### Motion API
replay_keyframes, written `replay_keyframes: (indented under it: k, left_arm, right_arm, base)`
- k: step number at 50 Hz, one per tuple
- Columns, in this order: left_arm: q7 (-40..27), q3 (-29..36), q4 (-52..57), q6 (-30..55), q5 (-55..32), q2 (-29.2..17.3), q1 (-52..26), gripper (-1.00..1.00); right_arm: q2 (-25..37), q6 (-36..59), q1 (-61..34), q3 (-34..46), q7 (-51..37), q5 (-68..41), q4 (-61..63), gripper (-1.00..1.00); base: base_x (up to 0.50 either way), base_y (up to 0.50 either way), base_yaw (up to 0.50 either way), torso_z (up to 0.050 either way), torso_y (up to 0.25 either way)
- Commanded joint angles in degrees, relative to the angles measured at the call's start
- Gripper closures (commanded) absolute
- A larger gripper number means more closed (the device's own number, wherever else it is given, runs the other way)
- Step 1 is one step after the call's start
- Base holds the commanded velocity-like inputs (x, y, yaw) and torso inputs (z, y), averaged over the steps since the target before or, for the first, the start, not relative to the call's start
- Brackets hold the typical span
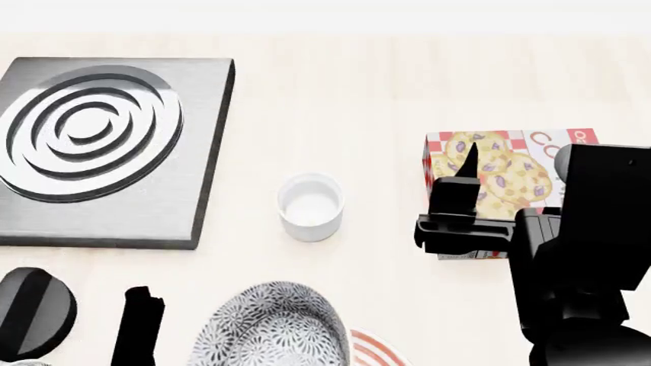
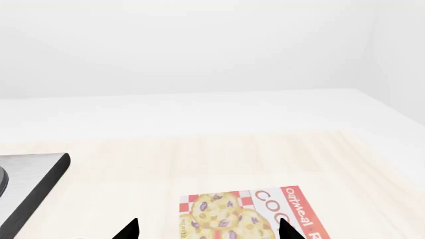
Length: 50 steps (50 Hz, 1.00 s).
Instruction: Pick the akita bowl on the stove and place it on the plate.
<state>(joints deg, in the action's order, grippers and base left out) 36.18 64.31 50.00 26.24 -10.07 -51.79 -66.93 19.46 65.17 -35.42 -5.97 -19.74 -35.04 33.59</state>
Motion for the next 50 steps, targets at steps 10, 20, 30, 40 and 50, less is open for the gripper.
replay_keyframes:
  k: [10, 20, 30, 40, 50]
  left_arm:
    - [-1.1, 1.67, -6.83, 3.29, 1.57, 7.44, -0.63, 1.0]
    - [-2.63, 4.3, -11.14, 2.48, 4.68, 8.96, 1.33, 1.0]
    - [-3.28, 6.79, -11.72, 3.26, 6.16, 9.83, 3.32, 1.0]
    - [-4.58, 8.5, -13.84, 2.66, 7.28, 10.78, 5.45, 1.0]
    - [-6.18, 9.66, -16.7, 1.76, 8.47, 11.65, 7.24, 1.0]
  right_arm:
    - [0.21, -0.33, 0.02, 0.29, -0.38, -0.37, -0.12, -1.0]
    - [0.28, 0.15, -0.13, 0.21, -0.79, -0.88, 0.26, -1.0]
    - [0.45, 0.16, -0.18, 0.22, -1.02, -1.17, 0.37, -1.0]
    - [0.63, -0.37, 0.01, 0.38, -1.0, -1.22, 0.1, -1.0]
    - [0.58, 0.45, -0.27, 0.12, -1.59, -1.93, 0.57, -1.0]
  base:
    - [0.0, 0.0, 0.0, 0.0, 0.002]
    - [0.0, 0.0, 0.0, 0.0, 0.0]
    - [0.0, 0.0, 0.0, 0.0, 0.0]
    - [0.0, 0.0, 0.0, 0.0, 0.0]
    - [0.0, 0.0, 0.0, 0.0, 0.0]
